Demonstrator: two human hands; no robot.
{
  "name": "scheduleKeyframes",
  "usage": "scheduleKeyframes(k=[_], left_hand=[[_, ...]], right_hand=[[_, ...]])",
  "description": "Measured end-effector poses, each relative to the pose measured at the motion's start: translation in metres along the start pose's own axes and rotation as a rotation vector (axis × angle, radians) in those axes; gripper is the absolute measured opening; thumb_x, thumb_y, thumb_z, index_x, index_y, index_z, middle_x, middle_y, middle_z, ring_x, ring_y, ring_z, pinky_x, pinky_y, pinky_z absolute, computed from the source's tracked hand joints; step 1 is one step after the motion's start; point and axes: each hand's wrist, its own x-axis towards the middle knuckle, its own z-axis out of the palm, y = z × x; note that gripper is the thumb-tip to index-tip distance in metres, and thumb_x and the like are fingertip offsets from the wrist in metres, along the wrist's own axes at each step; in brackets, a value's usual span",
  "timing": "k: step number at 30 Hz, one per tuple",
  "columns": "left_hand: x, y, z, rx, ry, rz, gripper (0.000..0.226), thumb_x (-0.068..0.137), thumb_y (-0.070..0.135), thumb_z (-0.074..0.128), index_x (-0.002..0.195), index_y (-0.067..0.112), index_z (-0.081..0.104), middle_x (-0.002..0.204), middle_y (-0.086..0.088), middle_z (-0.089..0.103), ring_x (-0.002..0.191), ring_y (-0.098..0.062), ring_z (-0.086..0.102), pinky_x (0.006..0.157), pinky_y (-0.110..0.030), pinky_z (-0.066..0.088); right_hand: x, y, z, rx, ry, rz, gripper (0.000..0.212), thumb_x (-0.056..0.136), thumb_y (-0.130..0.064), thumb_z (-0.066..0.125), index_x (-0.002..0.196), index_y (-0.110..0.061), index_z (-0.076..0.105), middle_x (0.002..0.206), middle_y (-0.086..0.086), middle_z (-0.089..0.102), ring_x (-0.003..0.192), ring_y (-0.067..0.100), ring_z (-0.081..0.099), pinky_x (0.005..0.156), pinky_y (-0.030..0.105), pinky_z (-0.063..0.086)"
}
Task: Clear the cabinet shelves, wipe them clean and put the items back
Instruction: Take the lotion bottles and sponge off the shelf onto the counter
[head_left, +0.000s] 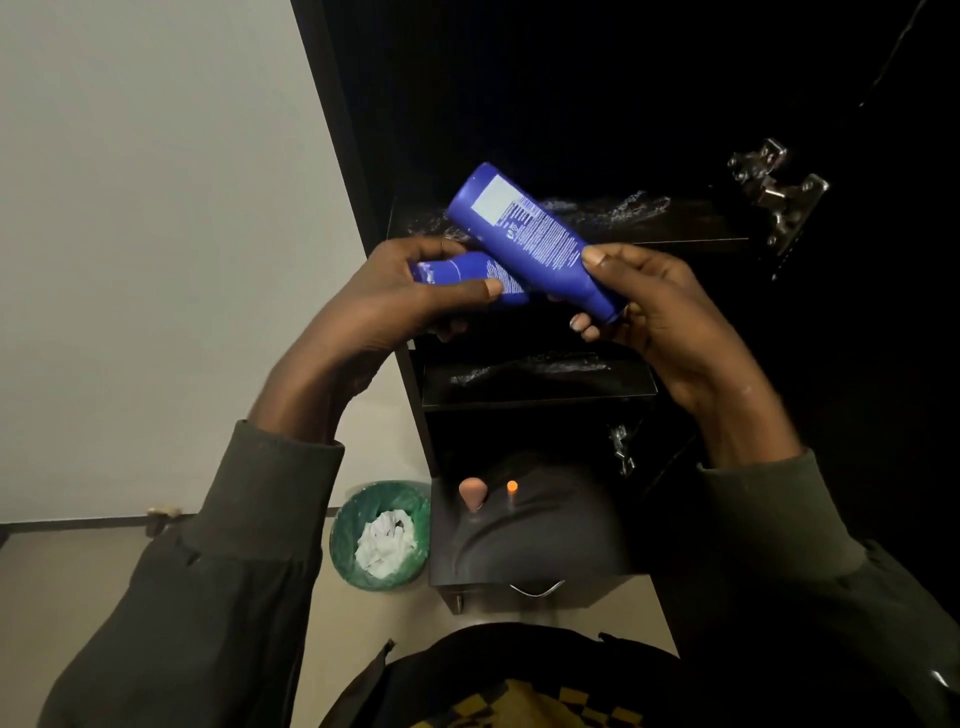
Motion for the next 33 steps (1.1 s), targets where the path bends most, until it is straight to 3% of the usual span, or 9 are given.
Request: scheduleKeyframes(k=[2,3,6,10,17,21,24,29,33], left_hand=[[-0.001,-0.001,0.001,0.055,0.032,0.038,0.024,0.08,0.02,0.078,0.102,0.017,0.072,0.099,-0.01,0.075,0.086,-0.031,0.068,0.076,-0.034,0.057],[-0.001,-0.002,0.002,0.07,0.042,0.055,0.02,0.08,0.019,0.079,0.098,0.017,0.073,0.097,-0.011,0.076,0.08,-0.026,0.067,0.07,-0.029,0.055],[-0.002,-0.005,0.008,0.05,0.08,0.082,0.013,0.079,0.022,0.08,0.09,0.02,0.073,0.085,0.0,0.076,0.07,-0.006,0.066,0.055,-0.014,0.046],[-0.004,-0.008,0.013,-0.019,0.142,0.122,0.006,0.083,0.029,0.074,0.083,0.029,0.068,0.078,0.015,0.074,0.072,0.004,0.069,0.053,-0.007,0.046],[-0.001,-0.029,0.014,-0.051,0.124,0.165,0.026,0.088,0.029,0.07,0.111,0.02,0.068,0.106,0.006,0.074,0.098,-0.007,0.071,0.068,-0.019,0.055],[0.001,-0.047,0.017,-0.081,0.105,0.159,0.022,0.092,0.024,0.065,0.114,0.021,0.065,0.107,0.006,0.073,0.098,-0.006,0.07,0.069,-0.018,0.056],[0.004,-0.062,0.019,-0.103,0.085,0.149,0.033,0.093,0.02,0.064,0.125,0.02,0.058,0.115,0.0,0.07,0.104,-0.012,0.069,0.068,-0.018,0.056],[0.004,-0.087,0.022,-0.107,0.077,0.107,0.037,0.094,0.018,0.062,0.129,0.025,0.053,0.11,0.006,0.066,0.098,-0.006,0.067,0.063,-0.016,0.054],[0.006,-0.108,0.027,-0.091,0.085,0.086,0.038,0.094,0.017,0.062,0.128,0.025,0.049,0.111,0.001,0.063,0.102,-0.013,0.065,0.068,-0.022,0.059]], right_hand=[[0.0,0.005,0.003,0.002,-0.02,0.012,0.016,0.097,-0.024,0.057,0.106,-0.015,0.066,0.085,0.007,0.074,0.06,0.016,0.064,0.061,0.025,0.053],[0.001,0.007,0.004,-0.005,-0.033,0.016,0.02,0.097,-0.025,0.056,0.111,-0.013,0.065,0.089,0.007,0.074,0.063,0.017,0.065,0.062,0.026,0.054],[0.0,0.012,0.008,0.001,-0.088,0.033,0.025,0.097,-0.023,0.057,0.12,-0.013,0.061,0.099,0.008,0.074,0.071,0.021,0.07,0.065,0.029,0.056],[-0.001,0.021,0.01,-0.013,-0.145,0.053,0.035,0.091,-0.016,0.065,0.126,-0.013,0.059,0.111,0.01,0.073,0.097,0.028,0.071,0.089,0.041,0.053],[-0.005,0.032,0.011,0.016,-0.169,0.087,0.044,0.088,-0.003,0.066,0.129,-0.012,0.054,0.115,0.008,0.072,0.103,0.019,0.07,0.082,0.032,0.058],[-0.008,0.043,0.01,0.008,-0.147,0.095,0.056,0.084,0.003,0.068,0.134,-0.015,0.049,0.118,0.009,0.07,0.107,0.021,0.069,0.086,0.038,0.058],[-0.009,0.053,0.012,0.052,-0.137,0.14,0.057,0.083,0.006,0.068,0.134,-0.013,0.049,0.119,0.013,0.069,0.106,0.024,0.069,0.082,0.04,0.059],[-0.008,0.074,0.014,0.07,-0.11,0.22,0.045,0.09,-0.009,0.067,0.132,-0.012,0.052,0.115,0.009,0.071,0.1,0.022,0.072,0.076,0.036,0.061],[-0.006,0.094,0.012,0.058,-0.065,0.262,0.041,0.089,-0.014,0.069,0.128,-0.011,0.056,0.115,0.009,0.072,0.099,0.02,0.072,0.078,0.034,0.061]])
